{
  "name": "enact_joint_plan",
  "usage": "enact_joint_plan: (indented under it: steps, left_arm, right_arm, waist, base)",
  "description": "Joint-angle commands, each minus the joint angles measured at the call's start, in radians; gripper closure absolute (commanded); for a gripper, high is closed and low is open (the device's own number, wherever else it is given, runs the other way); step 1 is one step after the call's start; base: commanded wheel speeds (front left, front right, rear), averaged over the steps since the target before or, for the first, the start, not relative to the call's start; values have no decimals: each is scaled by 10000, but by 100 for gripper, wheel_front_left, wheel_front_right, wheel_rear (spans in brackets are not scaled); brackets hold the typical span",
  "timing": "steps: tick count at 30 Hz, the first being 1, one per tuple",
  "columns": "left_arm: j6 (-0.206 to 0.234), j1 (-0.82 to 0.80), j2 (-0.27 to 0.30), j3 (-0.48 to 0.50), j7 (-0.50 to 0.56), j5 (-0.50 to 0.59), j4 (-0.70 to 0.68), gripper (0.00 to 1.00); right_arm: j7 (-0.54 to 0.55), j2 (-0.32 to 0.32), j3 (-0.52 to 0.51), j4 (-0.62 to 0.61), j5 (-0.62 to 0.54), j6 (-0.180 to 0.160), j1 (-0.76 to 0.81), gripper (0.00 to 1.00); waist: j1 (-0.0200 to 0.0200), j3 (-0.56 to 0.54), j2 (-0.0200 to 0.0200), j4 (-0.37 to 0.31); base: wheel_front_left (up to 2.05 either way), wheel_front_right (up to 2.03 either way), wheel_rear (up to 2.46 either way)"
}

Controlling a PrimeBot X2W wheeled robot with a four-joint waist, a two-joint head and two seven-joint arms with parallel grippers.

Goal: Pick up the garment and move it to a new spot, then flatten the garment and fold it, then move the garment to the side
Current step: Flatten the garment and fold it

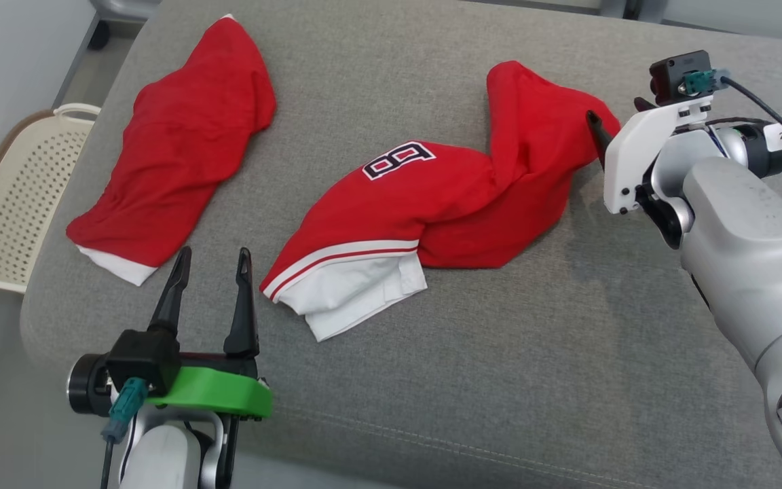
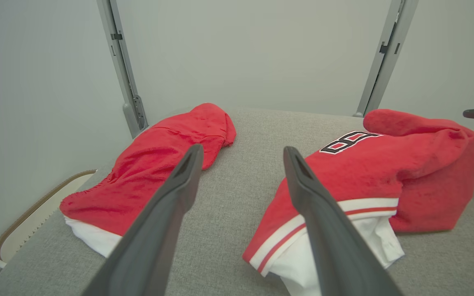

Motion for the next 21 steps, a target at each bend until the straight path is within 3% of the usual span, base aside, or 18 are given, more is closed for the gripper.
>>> enact_joint_plan:
  steps: [1, 12, 13, 14, 15, 21]
  left_arm:
    - [80, -250, -8, -147, -1, -114, 8, 0]
    - [311, -477, -9, -733, -1, -447, 144, 0]
    - [318, -488, -9, -734, -1, -453, 146, 0]
    - [328, -500, -9, -727, -1, -467, 146, 0]
    - [339, -508, -10, -717, -1, -464, 153, 0]
    - [378, -559, -10, -662, -1, -501, 202, 0]
  right_arm:
    - [111, -41, -3, 237, 248, -3, -166, 0]
    - [609, -198, 265, 1041, 908, -3, -219, 0]
    - [643, -196, 304, 1060, 929, -3, -212, 25]
    - [640, -210, 340, 1080, 954, -3, -219, 68]
    - [627, -214, 383, 1097, 979, -3, -241, 100]
    - [407, -212, 581, 1047, 1083, -3, -363, 100]
  waist:
    - [0, 514, 0, 513]
    - [0, 859, 0, 943]
    - [0, 883, 0, 949]
    - [0, 906, 0, 951]
    - [0, 932, 0, 945]
    - [0, 970, 0, 809]
  base:
    - [0, 0, 0]
    - [0, 0, 0]
    - [0, 0, 0]
    - [0, 0, 0]
    - [0, 0, 0]
    - [0, 0, 0]
